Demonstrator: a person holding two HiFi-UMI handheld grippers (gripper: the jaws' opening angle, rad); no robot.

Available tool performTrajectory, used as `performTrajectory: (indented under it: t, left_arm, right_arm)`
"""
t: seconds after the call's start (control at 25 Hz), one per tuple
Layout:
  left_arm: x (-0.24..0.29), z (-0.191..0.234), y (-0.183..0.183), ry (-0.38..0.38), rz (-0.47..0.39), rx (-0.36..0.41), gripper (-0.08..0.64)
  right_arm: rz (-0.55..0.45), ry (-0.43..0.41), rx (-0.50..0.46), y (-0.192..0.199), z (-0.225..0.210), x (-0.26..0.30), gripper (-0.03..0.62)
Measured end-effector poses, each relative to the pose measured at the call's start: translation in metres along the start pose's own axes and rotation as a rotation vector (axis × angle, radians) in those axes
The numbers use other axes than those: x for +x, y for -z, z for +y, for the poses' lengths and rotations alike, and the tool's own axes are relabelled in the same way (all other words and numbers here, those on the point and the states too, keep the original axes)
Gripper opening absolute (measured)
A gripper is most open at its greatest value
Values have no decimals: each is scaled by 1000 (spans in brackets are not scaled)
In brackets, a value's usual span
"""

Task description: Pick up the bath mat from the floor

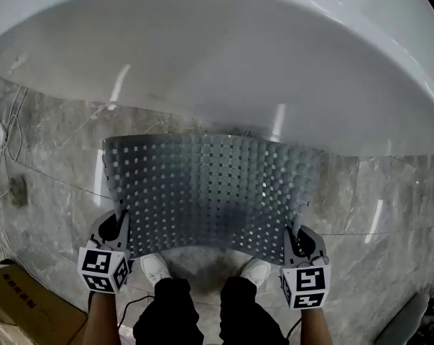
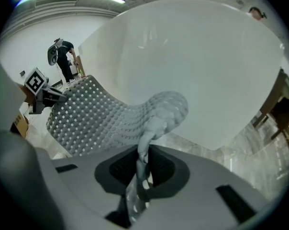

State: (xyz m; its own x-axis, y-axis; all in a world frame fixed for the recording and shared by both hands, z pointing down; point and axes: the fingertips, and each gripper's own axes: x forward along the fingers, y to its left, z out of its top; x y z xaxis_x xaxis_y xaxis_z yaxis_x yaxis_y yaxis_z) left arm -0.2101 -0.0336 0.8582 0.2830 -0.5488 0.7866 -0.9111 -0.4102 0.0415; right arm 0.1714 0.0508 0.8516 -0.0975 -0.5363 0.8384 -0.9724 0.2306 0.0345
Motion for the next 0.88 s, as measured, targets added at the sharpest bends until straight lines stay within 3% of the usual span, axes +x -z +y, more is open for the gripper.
performTrajectory:
  t: [0.6, 0.88]
  left_arm:
    - [-253, -46, -219, 65, -148, 40, 40]
    - [-363, -61, -320, 66, -257, 57, 40]
  right_arm:
    - [-152, 67, -52, -189, -7, -276, 64]
    - [-258, 147, -36, -273, -27, -398, 64]
